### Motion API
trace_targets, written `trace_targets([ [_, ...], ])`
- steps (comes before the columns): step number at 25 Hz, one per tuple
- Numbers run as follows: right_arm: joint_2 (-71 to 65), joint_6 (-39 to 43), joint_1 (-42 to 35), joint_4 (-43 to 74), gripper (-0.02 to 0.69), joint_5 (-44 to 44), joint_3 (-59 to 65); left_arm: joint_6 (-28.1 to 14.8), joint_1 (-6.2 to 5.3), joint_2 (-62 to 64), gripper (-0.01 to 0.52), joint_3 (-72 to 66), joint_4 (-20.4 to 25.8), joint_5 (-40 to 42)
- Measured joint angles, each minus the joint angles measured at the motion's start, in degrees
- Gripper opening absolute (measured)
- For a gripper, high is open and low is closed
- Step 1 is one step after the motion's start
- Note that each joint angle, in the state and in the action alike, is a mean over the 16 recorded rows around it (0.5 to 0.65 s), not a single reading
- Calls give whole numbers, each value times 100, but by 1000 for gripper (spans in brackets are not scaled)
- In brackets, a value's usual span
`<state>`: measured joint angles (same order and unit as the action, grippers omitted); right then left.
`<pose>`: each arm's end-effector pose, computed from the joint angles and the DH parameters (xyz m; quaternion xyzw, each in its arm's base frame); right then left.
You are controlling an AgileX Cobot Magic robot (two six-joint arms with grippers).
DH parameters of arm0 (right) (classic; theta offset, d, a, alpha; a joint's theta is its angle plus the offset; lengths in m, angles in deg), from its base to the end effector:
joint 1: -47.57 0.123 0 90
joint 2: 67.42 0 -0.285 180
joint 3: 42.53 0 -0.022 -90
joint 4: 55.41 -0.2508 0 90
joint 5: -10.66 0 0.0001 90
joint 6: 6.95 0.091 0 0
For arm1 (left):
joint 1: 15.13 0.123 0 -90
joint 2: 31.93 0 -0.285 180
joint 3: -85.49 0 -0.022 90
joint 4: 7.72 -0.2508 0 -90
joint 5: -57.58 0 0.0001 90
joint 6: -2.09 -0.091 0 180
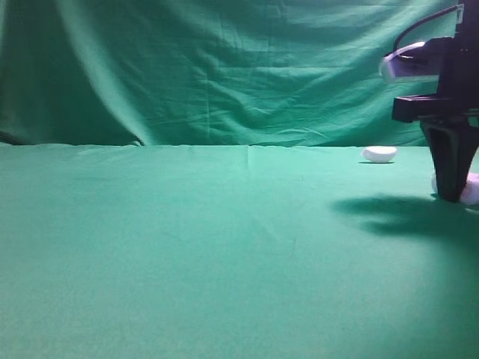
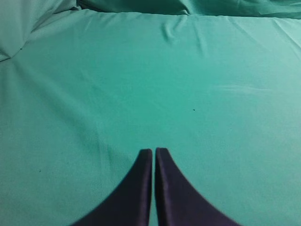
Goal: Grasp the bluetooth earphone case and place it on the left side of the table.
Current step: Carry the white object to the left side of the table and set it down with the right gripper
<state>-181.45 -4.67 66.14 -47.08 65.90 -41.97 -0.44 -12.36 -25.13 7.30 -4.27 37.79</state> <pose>0.3538 0.1074 0.2101 -0.1763 0.9783 -0.0461 0.0984 0.0529 0.0007 0.1773 -0.0179 0.7918 0.0029 0.6105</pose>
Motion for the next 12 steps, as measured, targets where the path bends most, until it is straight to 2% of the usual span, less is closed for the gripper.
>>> trace_targets([
  [5, -193, 3, 525, -167, 311, 353, -1225, 0, 0, 0, 0, 0, 0, 0],
  [12, -1100, 3, 1695, -431, 311, 449, -3124, 0, 0, 0, 0, 0, 0, 0],
])
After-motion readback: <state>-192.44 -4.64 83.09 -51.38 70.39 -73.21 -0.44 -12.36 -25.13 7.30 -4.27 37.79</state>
